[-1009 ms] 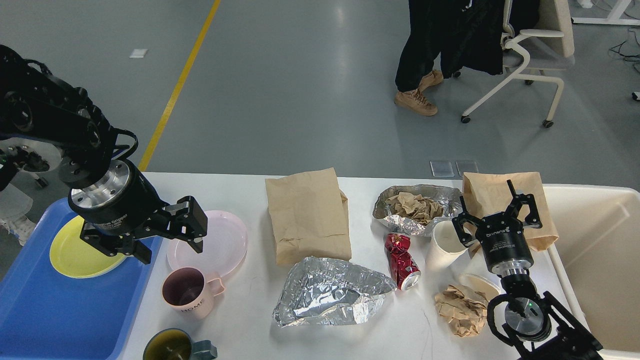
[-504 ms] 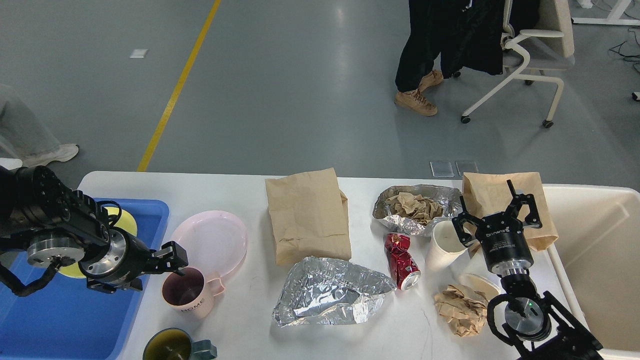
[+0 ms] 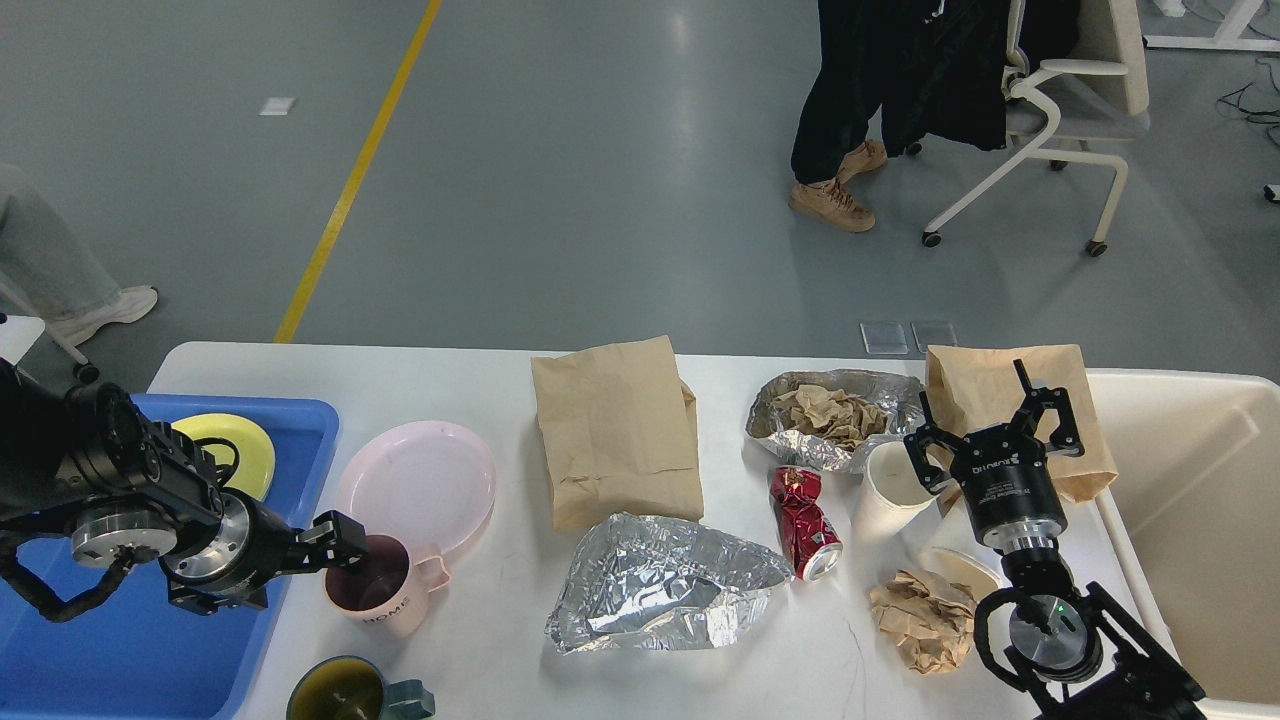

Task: Tidy desktop
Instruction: 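Grasp the pink 'HOME' mug rim with the left gripper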

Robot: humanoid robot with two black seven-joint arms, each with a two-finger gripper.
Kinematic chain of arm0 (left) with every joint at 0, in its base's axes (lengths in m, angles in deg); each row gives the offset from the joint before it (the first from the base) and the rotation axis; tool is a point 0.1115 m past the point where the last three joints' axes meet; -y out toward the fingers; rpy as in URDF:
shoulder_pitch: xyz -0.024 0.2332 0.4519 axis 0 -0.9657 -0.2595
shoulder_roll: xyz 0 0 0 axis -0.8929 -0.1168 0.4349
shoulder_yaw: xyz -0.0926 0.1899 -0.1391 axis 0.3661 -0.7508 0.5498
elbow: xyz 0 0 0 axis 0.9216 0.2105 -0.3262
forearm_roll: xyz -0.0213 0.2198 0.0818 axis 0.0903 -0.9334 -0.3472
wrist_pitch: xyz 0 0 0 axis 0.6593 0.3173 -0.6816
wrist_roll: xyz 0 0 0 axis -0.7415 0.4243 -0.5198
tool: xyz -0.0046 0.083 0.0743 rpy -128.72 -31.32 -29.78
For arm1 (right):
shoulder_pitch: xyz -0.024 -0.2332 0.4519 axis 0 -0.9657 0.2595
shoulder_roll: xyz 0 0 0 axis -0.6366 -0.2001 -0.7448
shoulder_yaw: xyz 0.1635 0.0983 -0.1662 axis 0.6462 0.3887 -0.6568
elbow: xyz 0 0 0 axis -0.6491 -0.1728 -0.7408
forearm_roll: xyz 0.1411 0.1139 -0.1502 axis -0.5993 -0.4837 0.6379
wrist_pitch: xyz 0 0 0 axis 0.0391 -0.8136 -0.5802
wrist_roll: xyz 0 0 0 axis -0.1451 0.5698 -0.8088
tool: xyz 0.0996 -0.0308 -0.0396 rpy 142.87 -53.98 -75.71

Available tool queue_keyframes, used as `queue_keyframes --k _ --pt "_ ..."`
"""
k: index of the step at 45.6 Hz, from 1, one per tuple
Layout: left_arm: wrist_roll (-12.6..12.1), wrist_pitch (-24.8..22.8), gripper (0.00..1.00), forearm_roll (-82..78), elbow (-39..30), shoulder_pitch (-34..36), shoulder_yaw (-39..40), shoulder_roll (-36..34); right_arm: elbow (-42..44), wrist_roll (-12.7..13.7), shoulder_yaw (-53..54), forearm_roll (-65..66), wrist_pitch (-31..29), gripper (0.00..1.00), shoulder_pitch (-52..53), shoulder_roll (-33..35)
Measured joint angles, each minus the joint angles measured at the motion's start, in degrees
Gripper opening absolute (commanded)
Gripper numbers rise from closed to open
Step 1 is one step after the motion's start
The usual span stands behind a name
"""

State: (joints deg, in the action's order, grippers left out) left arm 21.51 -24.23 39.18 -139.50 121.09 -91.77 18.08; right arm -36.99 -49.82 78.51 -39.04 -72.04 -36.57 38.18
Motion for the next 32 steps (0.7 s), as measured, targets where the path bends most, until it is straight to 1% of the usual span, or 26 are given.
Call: queue_keyframes --k 23,29,32 --pt "-0.10 1.14 0.95 0.38 3.26 -3.88 2.43 0.73 0.04 0.00 0.00 0.01 0.00 1.00 0.00 0.00" --pt "-0.19 4.09 0.89 0.49 3.46 -5.00 2.87 0.94 0.04 0.00 0.00 0.00 0.00 1.00 0.00 0.00" --pt "-0.19 5.30 0.83 0.52 3.47 -5.62 3.41 1.35 0.04 0.00 0.00 0.01 0.00 1.00 0.00 0.00"
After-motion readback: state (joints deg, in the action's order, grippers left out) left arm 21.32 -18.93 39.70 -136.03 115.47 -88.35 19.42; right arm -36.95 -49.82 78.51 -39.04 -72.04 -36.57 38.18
